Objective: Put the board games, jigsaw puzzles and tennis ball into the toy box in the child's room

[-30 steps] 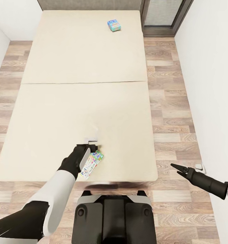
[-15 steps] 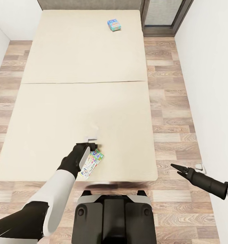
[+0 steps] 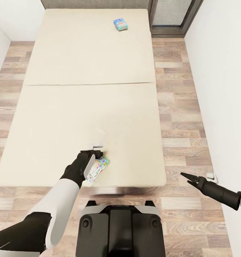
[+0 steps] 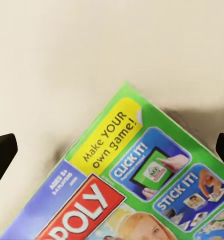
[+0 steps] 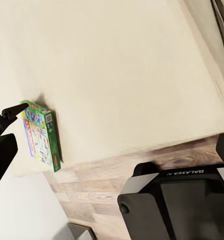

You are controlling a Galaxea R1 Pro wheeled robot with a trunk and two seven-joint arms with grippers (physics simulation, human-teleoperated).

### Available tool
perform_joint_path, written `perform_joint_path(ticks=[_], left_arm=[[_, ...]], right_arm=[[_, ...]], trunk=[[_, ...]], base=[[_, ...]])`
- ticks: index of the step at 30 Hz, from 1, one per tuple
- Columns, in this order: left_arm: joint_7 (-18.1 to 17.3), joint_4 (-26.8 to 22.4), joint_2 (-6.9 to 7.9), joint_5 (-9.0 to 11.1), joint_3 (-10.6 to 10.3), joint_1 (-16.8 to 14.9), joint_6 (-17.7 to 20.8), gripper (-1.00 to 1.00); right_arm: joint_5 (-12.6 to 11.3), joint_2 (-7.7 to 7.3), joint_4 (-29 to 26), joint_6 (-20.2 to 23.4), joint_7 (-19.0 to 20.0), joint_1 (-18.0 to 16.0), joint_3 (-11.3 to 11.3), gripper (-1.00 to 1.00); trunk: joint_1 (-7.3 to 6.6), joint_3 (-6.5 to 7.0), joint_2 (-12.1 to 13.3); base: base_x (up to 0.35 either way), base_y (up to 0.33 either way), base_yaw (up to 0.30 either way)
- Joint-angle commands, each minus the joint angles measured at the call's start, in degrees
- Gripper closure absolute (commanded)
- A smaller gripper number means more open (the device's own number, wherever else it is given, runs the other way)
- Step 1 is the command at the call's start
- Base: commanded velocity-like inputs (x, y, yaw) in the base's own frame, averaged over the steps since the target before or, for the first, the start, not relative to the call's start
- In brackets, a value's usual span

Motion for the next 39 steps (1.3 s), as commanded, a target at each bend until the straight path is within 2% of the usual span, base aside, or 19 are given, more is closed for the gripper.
perform_joint_path(ticks=[1, 21, 28, 39], left_arm=[[0.14, -0.08, -0.03, 0.04, 0.06, -0.01, 0.24, -1.00], [0.09, -0.01, -0.03, 0.03, 0.06, -0.01, 0.13, -1.00], [0.09, -0.01, -0.03, 0.03, 0.06, -0.01, 0.08, -1.00], [0.09, -0.01, -0.03, 0.03, 0.06, -0.01, 0.04, -1.00]], right_arm=[[0.34, 0.00, 0.00, 0.28, 0.45, -0.03, -0.08, -1.00], [0.30, -0.08, 0.00, 0.22, 0.38, -0.03, -0.09, -1.00], [0.30, -0.07, 0.00, 0.22, 0.37, -0.03, -0.09, -1.00], [0.30, -0.06, 0.00, 0.22, 0.37, -0.03, -0.09, -1.00]], trunk=[[0.01, -0.06, -0.09], [0.01, -0.06, -0.09], [0.01, -0.06, -0.09], [0.01, -0.06, -0.09]], base=[[-0.164, 0.000, 0.000], [-0.019, 0.000, 0.000], [-0.164, 0.000, 0.000], [-0.020, 0.000, 0.000]])
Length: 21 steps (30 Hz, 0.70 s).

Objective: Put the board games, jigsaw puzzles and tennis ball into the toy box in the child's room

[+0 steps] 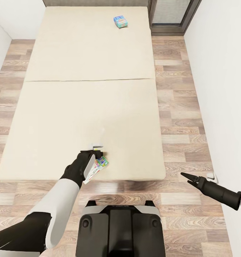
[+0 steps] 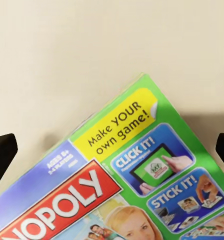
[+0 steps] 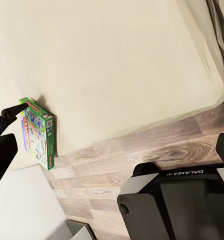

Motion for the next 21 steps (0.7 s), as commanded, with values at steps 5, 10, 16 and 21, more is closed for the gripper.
perform_joint_path(ticks=[5, 10, 16, 21], left_arm=[[0.17, -0.08, -0.03, 0.04, 0.06, -0.01, 0.31, -1.00], [0.17, -0.09, -0.03, 0.04, 0.06, -0.01, 0.32, -1.00], [0.17, -0.10, -0.03, 0.04, 0.06, -0.01, 0.28, -1.00], [0.17, -0.07, -0.03, 0.04, 0.06, -0.01, 0.28, -1.00]], right_arm=[[0.37, 0.00, -0.01, 0.27, 0.46, -0.03, -0.08, -1.00], [0.37, 0.02, -0.01, 0.27, 0.45, -0.03, -0.08, -1.00], [0.37, 0.04, -0.01, 0.27, 0.45, -0.03, -0.08, -1.00], [0.37, 0.04, -0.01, 0.27, 0.45, -0.03, -0.08, -1.00]], trunk=[[0.03, -0.06, -0.09], [0.03, -0.06, -0.09], [0.03, -0.06, -0.09], [0.03, -0.06, -0.09]], base=[[-0.001, 0.000, 0.000], [-0.090, 0.000, 0.000], [-0.149, 0.000, 0.000], [-0.013, 0.000, 0.000]])
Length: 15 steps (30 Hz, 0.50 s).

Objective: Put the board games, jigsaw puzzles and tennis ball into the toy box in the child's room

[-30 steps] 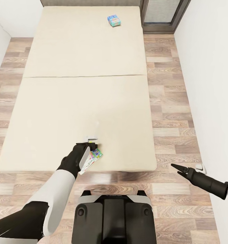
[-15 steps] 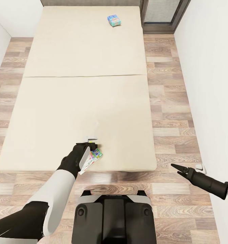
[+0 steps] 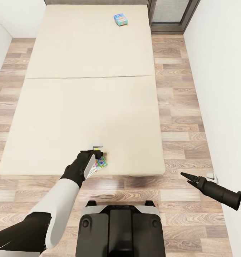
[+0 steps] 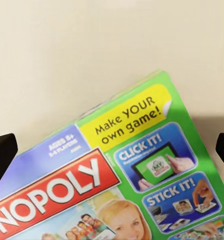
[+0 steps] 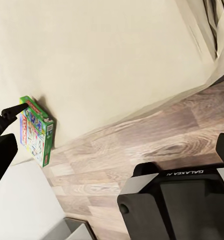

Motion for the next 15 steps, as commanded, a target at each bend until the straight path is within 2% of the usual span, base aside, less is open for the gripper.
perform_joint_path(ticks=[1, 15], left_arm=[[0.17, -0.07, -0.03, 0.04, 0.06, -0.01, 0.28, -1.00], [0.08, -1.32, -0.03, 0.04, 0.10, -0.01, 0.46, -1.00]], right_arm=[[0.37, 0.01, 0.02, 0.27, 0.45, -0.03, -0.08, -1.00], [0.37, 0.02, 0.08, 0.18, 0.37, -0.03, -0.08, -1.00]], trunk=[[0.03, -0.06, -0.09], [0.03, -0.06, -0.09]], base=[[-0.003, 0.000, 0.000], [0.000, 0.000, 0.000]])
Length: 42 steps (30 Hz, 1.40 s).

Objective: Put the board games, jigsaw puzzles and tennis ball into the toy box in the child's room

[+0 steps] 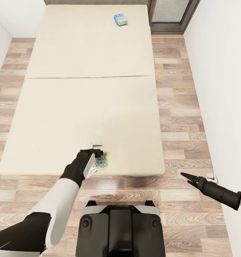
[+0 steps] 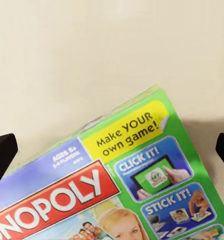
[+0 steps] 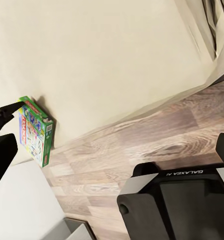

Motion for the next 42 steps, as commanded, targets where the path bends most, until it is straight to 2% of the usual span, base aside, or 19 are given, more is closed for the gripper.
perform_joint_path(ticks=[1, 9, 19, 21, 23, 26, 27, 30, 31, 32, 33, 35, 36, 37, 38, 39, 40, 41, 42], left_arm=[[0.13, -1.12, -0.03, 0.08, 0.09, -0.01, 0.48, -1.00], [0.09, -7.11, -0.03, 0.13, 0.61, 0.01, 2.92, -1.00], [-0.02, -17.22, -0.03, 0.21, 1.12, 0.15, 9.67, -1.00], [-0.26, -19.72, -0.03, 0.23, 1.81, 0.16, 12.18, -1.00], [-0.89, -22.51, -0.03, 0.24, 3.43, 0.18, 14.91, -1.00], [-3.97, -27.64, -0.03, 0.23, 7.80, 0.38, 19.66, -1.00], [-6.15, -29.49, 0.11, 0.22, 9.83, 0.48, 21.61, -1.00], [-10.42, -31.67, 1.42, 0.22, 12.74, 0.63, 24.36, -1.00], [-13.79, -32.75, 2.74, 0.22, 14.46, 0.80, 25.74, -1.00], [-15.62, -33.17, 3.53, 0.22, 15.25, 0.99, 26.24, -1.00], [-19.50, -33.78, 5.34, 0.22, 16.71, 1.65, 26.96, -1.00], [-23.69, -34.17, 7.28, 0.25, 18.10, 2.67, 27.42, -1.00], [-28.19, -34.42, 9.21, 0.25, 19.48, 3.83, 27.71, -1.00], [-30.55, -34.51, 10.15, 0.25, 20.19, 4.49, 27.82, -1.00], [-35.42, -34.57, 11.93, 0.24, 21.78, 5.94, 27.97, -1.00], [-37.91, -34.54, 12.76, 0.23, 22.63, 6.72, 28.02, -1.00], [-43.02, -34.48, 14.30, 0.20, 24.48, 8.39, 28.10, -1.00], [-45.56, -34.45, 14.98, 0.18, 25.44, 9.27, 28.12, -1.00], [-50.52, -34.43, 16.13, 0.16, 27.32, 11.14, 28.12, -1.00]], right_arm=[[0.37, 0.00, 0.00, 0.27, 0.45, -0.04, -0.08, -1.00], [0.40, 0.00, 0.00, 0.26, 0.45, -0.04, -0.08, -1.00], [0.39, 0.00, 0.00, 0.26, 0.45, -0.04, -0.08, -1.00], [0.38, 0.00, 0.00, 0.26, 0.47, -0.04, -0.08, -1.00], [0.39, 0.00, 0.00, 0.26, 0.48, -0.04, -0.08, -1.00], [0.37, 0.00, 0.00, 0.26, 0.49, -0.04, -0.08, -1.00], [0.39, 0.00, 0.00, 0.26, 0.51, -0.04, -0.08, -1.00], [0.40, 0.00, 0.00, 0.26, 0.51, -0.04, -0.08, -1.00], [0.40, 0.00, 0.00, 0.26, 0.52, -0.04, -0.08, -1.00], [0.40, 0.00, 0.00, 0.26, 0.52, -0.04, -0.08, -1.00], [0.40, 0.00, 0.00, 0.26, 0.50, -0.04, -0.08, -1.00], [0.40, 0.00, 0.00, 0.26, 0.50, -0.04, -0.08, -1.00], [0.44, 0.02, 0.00, 0.25, 0.48, -0.04, -0.08, -1.00], [0.46, 0.03, 0.00, 0.23, 0.47, -0.04, -0.08, -1.00], [0.47, 0.05, 0.00, 0.21, 0.47, -0.04, -0.08, -1.00], [0.47, 0.06, 0.00, 0.21, 0.46, -0.04, -0.08, -1.00], [0.46, 0.07, 0.00, 0.16, 0.46, -0.04, -0.08, -1.00], [0.50, 0.07, 0.00, 0.15, 0.46, -0.04, -0.08, -1.00], [0.57, 0.08, 0.00, 0.13, 0.45, -0.04, -0.08, -1.00]], trunk=[[0.03, -0.06, -0.09], [0.03, -0.06, -0.09], [0.03, -0.06, -0.09], [0.03, -0.06, -0.09], [0.03, -0.06, -0.09], [0.03, -0.06, -0.09], [0.03, -0.06, -0.09], [0.03, -0.06, -0.09], [0.03, -0.06, -0.09], [0.03, -0.06, -0.09], [0.03, -0.06, -0.09], [0.03, -0.06, -0.09], [0.03, -0.06, -0.09], [0.03, -0.06, -0.09], [0.03, -0.06, -0.09], [0.03, -0.06, -0.09], [0.03, -0.06, -0.09], [0.03, -0.06, -0.09], [0.03, -0.06, -0.09]], base=[[0.000, 0.000, 0.000], [0.000, 0.000, 0.000], [0.000, 0.000, 0.000], [0.000, 0.000, 0.000], [0.000, 0.000, 0.000], [0.000, 0.000, 0.000], [0.000, 0.000, 0.000], [0.000, 0.000, 0.000], [0.000, 0.000, 0.000], [0.000, 0.000, 0.000], [0.000, 0.000, 0.000], [0.000, 0.000, 0.000], [0.000, 0.000, 0.000], [0.000, 0.000, 0.000], [0.000, 0.000, 0.000], [0.000, 0.000, 0.000], [0.000, 0.000, 0.000], [0.000, 0.000, 0.000], [0.000, 0.000, 0.000]])
